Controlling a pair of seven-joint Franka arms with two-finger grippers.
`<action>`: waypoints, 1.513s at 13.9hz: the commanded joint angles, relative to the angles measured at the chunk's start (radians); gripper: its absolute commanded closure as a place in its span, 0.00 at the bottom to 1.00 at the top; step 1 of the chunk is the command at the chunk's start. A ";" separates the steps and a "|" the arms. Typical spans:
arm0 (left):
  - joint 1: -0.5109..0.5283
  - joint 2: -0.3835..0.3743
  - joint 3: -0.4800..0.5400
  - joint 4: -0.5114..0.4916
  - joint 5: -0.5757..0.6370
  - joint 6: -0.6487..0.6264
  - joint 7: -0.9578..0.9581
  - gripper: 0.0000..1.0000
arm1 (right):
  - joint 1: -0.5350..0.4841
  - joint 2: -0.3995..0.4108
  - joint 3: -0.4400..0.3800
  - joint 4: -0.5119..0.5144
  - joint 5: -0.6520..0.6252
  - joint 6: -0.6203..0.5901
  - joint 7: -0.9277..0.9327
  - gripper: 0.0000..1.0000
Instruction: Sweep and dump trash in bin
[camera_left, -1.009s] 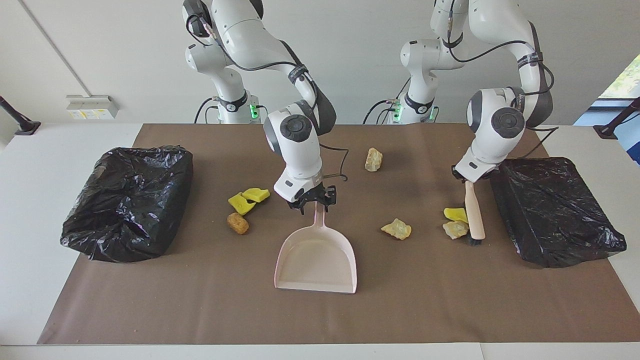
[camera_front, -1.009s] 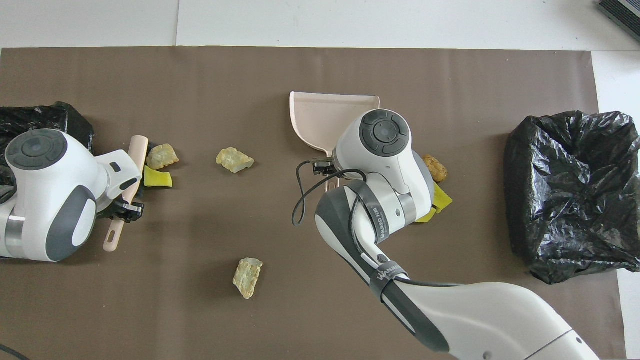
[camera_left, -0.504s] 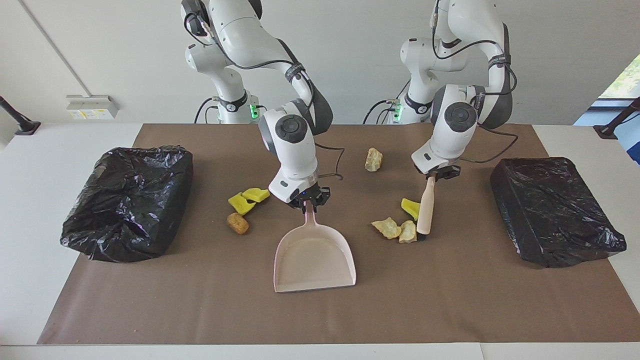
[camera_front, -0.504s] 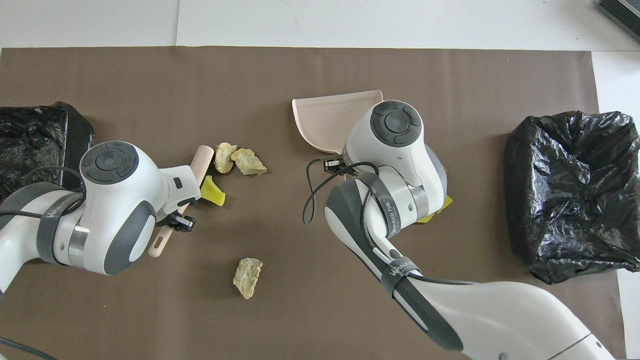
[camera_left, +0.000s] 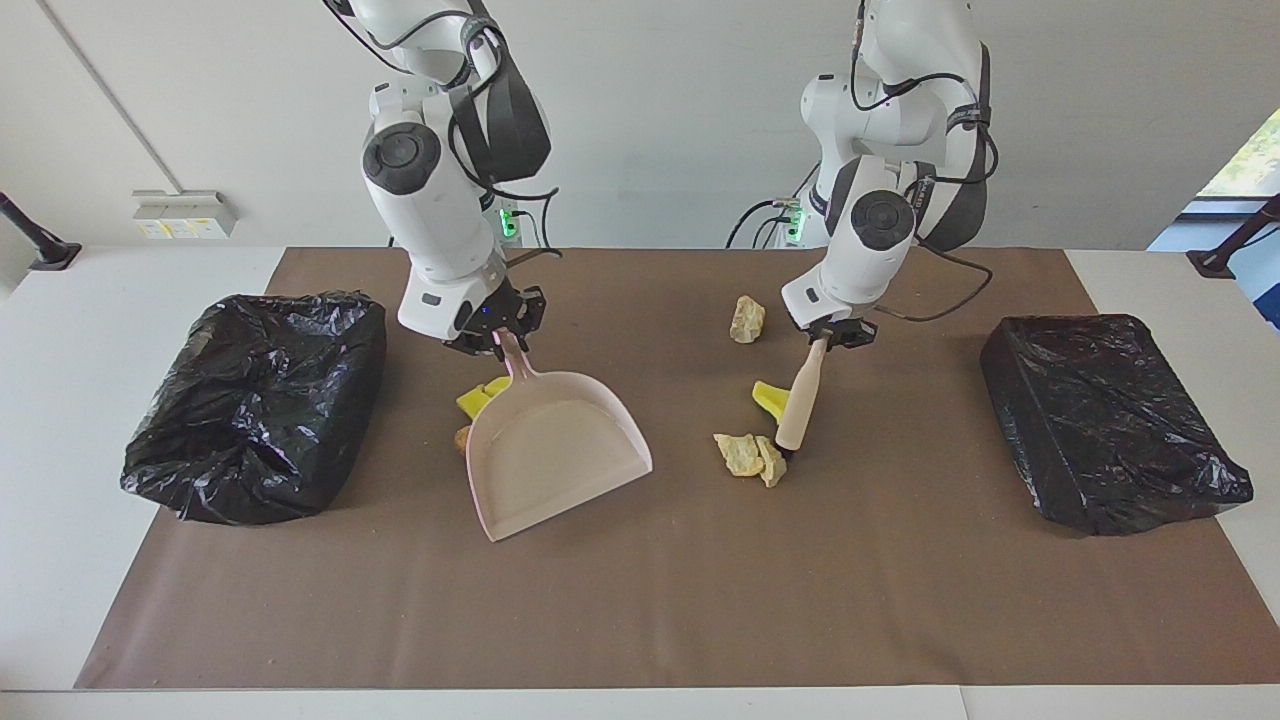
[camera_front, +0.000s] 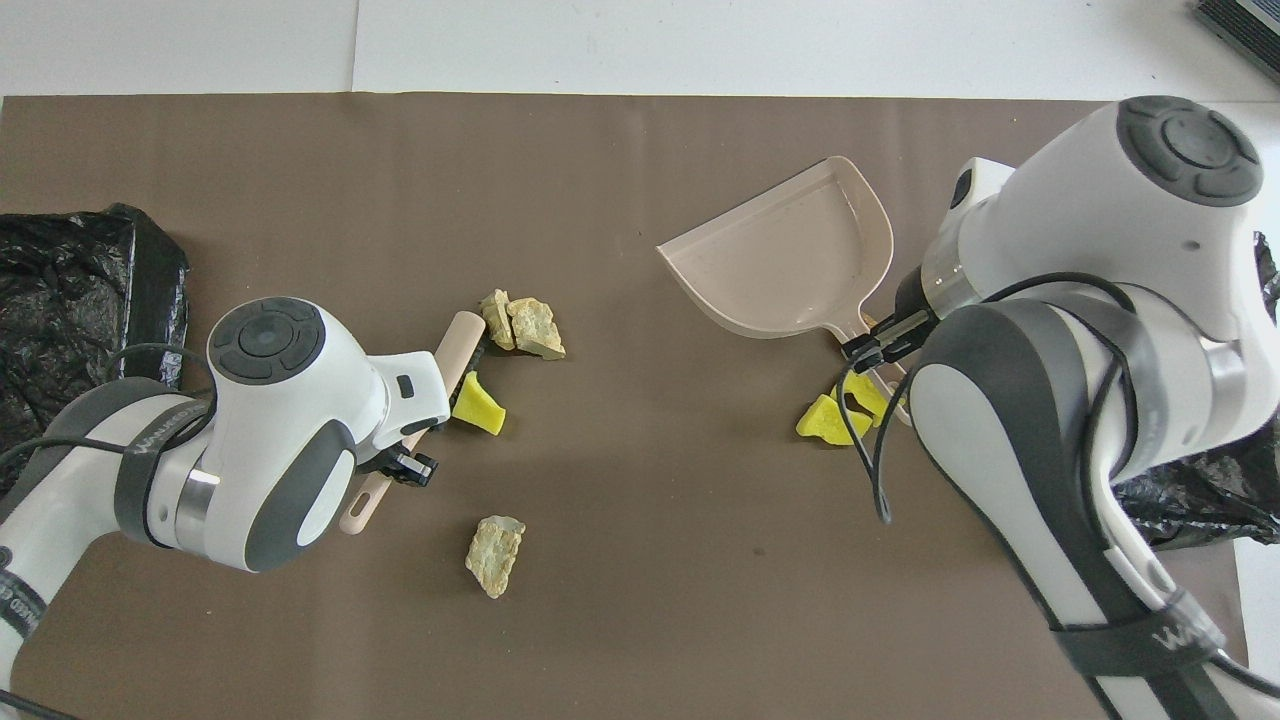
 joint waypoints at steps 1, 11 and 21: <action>-0.002 -0.095 0.017 0.016 -0.017 -0.092 -0.082 1.00 | -0.025 -0.135 0.014 -0.181 0.024 0.026 -0.202 1.00; -0.227 -0.227 0.007 -0.145 -0.113 -0.158 -0.945 1.00 | 0.133 -0.068 0.014 -0.352 -0.097 0.228 -0.704 1.00; -0.436 -0.215 0.007 -0.238 -0.292 -0.013 -1.691 1.00 | 0.176 -0.070 0.014 -0.444 -0.106 0.288 -0.561 1.00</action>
